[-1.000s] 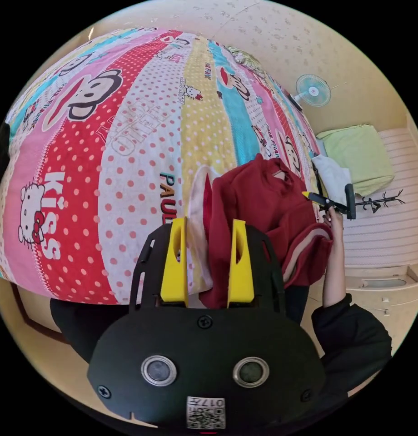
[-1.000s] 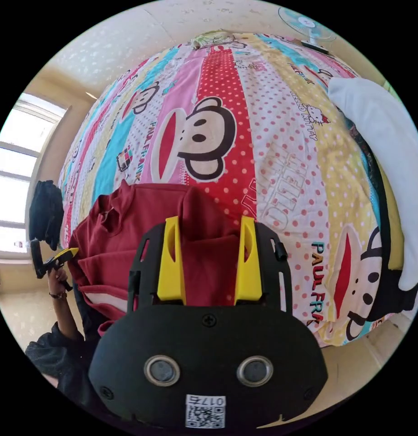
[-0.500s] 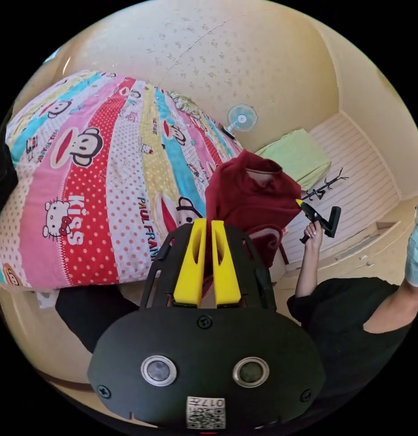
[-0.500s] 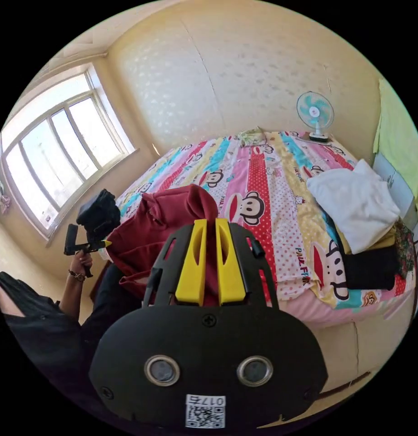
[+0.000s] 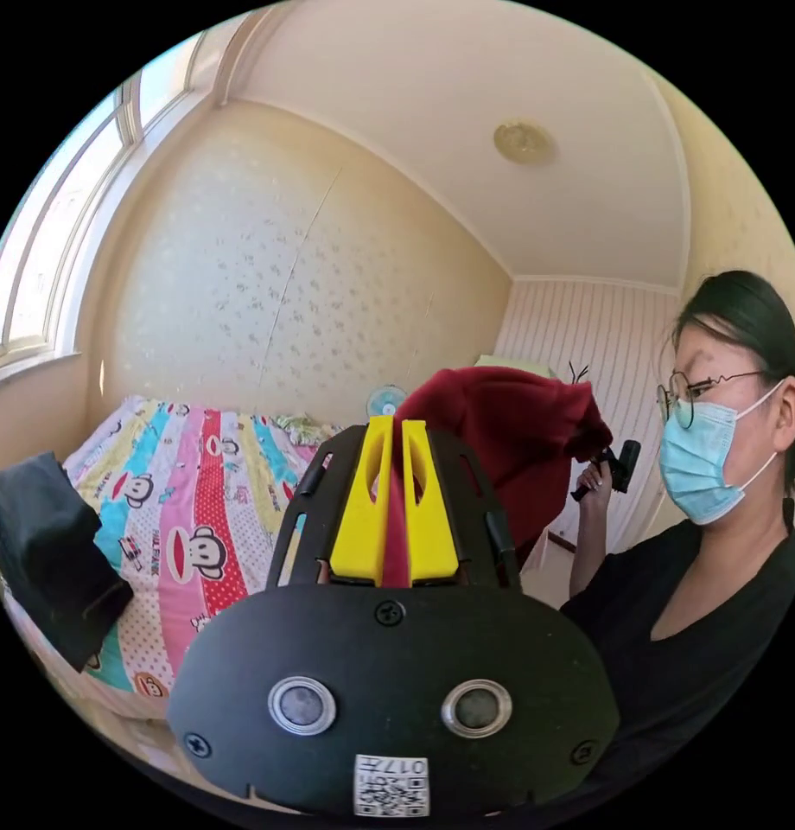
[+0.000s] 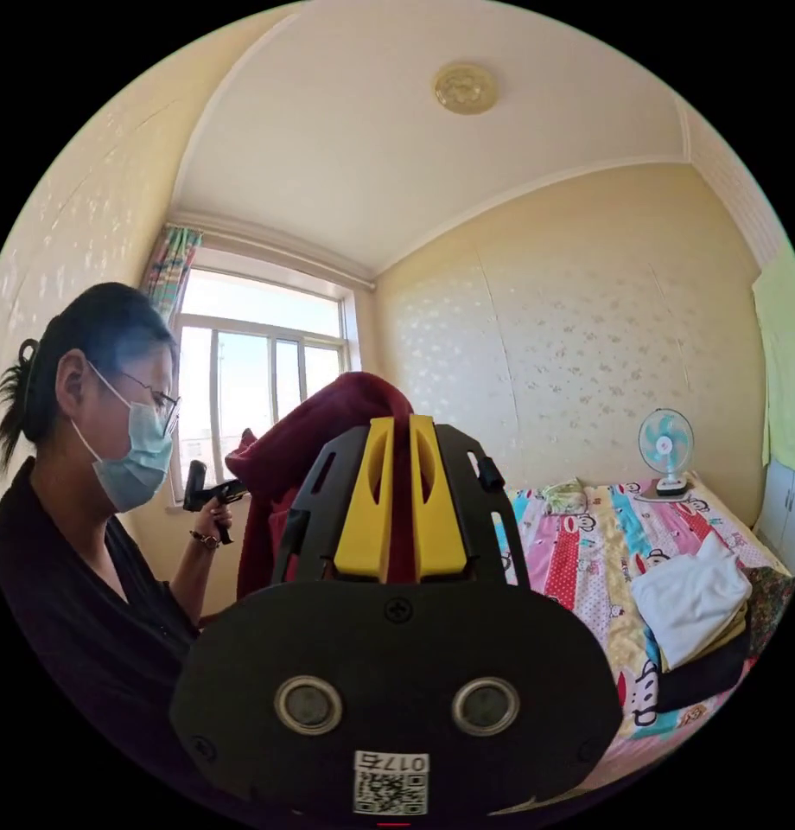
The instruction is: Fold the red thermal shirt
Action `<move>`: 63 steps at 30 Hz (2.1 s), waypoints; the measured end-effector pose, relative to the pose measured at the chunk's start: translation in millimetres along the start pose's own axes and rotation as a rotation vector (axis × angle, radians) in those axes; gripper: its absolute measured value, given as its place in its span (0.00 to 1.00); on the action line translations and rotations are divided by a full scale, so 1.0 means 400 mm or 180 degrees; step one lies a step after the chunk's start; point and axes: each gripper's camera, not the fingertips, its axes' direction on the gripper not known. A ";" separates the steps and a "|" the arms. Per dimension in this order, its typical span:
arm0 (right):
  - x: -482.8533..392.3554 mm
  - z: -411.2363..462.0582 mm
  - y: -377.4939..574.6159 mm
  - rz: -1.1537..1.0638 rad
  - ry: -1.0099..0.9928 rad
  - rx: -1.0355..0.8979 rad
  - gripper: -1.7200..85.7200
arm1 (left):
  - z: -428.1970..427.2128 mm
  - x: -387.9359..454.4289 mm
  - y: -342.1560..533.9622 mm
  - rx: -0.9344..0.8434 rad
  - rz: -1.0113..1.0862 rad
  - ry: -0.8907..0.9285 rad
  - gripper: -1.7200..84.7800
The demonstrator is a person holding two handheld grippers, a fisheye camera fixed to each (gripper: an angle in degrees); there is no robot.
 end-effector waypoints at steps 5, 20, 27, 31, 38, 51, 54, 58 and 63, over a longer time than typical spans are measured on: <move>0.054 0.085 -0.066 0.0229 0.0099 0.0053 0.06 | -0.020 -0.009 -0.090 0.0309 0.0047 0.0020 0.02; 0.605 1.104 0.452 0.1324 0.0578 -0.2786 0.11 | 0.731 -0.843 0.125 -0.1812 -0.1582 -0.0716 0.12; 0.572 0.947 0.920 0.1584 0.0236 -0.3643 0.14 | 0.685 -0.820 0.493 -0.2713 -0.1580 -0.0404 0.13; 0.546 0.783 1.030 0.1831 0.0350 -0.3641 0.16 | 0.628 -0.726 0.606 -0.2787 -0.1748 -0.0025 0.15; 0.489 0.653 1.148 0.1941 0.0611 -0.3855 0.09 | 0.630 -0.641 0.622 -0.2644 -0.1669 -0.0560 0.11; 0.522 0.476 0.830 0.1600 0.0199 -0.3737 0.05 | 0.561 -0.501 0.262 -0.2864 -0.1256 0.0157 0.06; 0.538 0.455 0.922 0.1753 0.0298 -0.4154 0.05 | 0.588 -0.497 0.356 -0.3180 -0.1552 -0.0079 0.07; 0.604 0.420 1.046 0.2228 0.0330 -0.4422 0.05 | 0.608 -0.561 0.464 -0.3264 -0.2256 0.0013 0.11; 0.745 0.310 0.983 0.2574 0.0501 -0.3300 0.09 | 0.675 -0.552 0.383 -0.3236 -0.1938 -0.0105 0.11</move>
